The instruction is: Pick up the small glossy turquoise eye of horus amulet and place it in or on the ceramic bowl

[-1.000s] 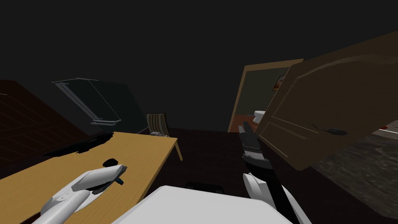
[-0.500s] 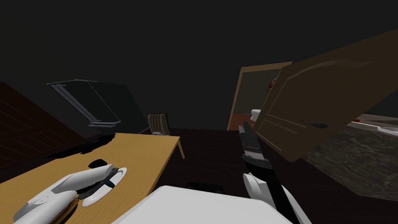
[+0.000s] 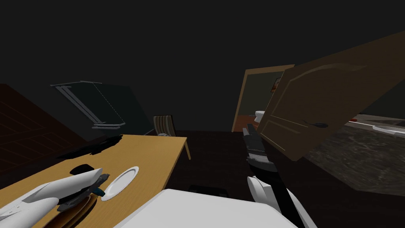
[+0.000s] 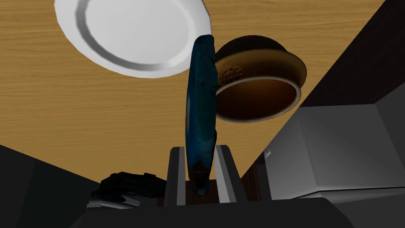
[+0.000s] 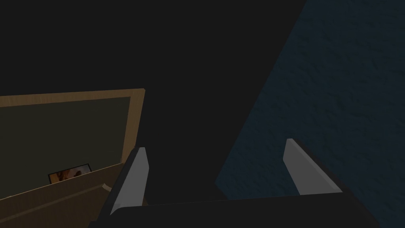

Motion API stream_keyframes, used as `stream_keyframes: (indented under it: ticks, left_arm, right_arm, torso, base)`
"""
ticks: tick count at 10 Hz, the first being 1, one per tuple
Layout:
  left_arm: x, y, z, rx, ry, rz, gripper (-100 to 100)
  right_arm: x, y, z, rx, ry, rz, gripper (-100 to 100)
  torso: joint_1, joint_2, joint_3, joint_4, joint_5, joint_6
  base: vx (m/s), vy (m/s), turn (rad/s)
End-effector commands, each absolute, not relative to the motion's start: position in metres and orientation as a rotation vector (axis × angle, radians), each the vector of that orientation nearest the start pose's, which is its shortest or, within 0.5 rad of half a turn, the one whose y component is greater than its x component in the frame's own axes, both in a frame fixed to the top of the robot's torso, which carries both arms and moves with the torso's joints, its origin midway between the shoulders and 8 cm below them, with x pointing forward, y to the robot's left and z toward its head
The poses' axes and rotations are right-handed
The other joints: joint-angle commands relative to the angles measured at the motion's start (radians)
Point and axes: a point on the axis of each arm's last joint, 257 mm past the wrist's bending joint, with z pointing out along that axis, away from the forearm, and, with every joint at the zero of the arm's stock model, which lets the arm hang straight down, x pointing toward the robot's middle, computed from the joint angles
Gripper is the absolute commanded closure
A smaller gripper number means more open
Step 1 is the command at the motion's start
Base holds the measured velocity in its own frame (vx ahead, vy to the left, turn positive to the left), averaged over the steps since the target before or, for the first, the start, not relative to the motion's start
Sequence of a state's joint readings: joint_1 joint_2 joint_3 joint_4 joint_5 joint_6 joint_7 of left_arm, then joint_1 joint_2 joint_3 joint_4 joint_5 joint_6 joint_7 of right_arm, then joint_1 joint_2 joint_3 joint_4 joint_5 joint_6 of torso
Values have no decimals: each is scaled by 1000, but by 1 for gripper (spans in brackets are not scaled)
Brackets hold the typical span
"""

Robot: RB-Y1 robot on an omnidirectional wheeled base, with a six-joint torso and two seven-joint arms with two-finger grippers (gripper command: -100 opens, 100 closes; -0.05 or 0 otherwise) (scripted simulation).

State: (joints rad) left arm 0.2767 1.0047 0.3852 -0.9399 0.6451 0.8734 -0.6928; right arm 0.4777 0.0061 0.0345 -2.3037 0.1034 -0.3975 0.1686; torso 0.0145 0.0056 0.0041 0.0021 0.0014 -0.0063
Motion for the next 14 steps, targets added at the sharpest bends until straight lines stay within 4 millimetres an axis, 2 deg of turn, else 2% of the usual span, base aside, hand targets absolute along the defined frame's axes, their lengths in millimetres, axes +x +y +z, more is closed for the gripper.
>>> stream_keyframes:
  ticks: [1, 6, 9, 10, 14]
  left_arm:
    - [120, 812, -338, -1831, 1901, 536, 100]
    - [102, 837, -310, -1862, 1848, 556, 100]
    - [101, 839, -306, -1865, 1842, 558, 100]
    - [101, 840, -305, -1864, 1841, 559, -100]
    - [101, 840, -305, -1864, 1841, 559, -100]
  right_arm:
    - [361, -258, 22, 578, 745, 1105, 0]
    - [361, -258, 22, 578, 745, 1105, 0]
    - [361, -258, 22, 578, 745, 1105, 0]
    - [361, -258, 22, 578, 745, 1105, 0]
    - [361, -258, 22, 578, 745, 1106, 0]
  torso:
    - [0, 0, 0, 0, 0, 0]
    - [-2, -1, 0, 0, -1, 0]
    - [-7, -3, -2, 0, -1, 1]
    - [-10, -5, -3, 0, -1, 2]
    - [-13, -7, -4, -1, -2, 2]
  base:
    - [-67, 144, -14]
    - [-74, 134, -15]
    - [-36, 62, -7]
    - [-4, 7, 1]
    - [0, 0, 0]
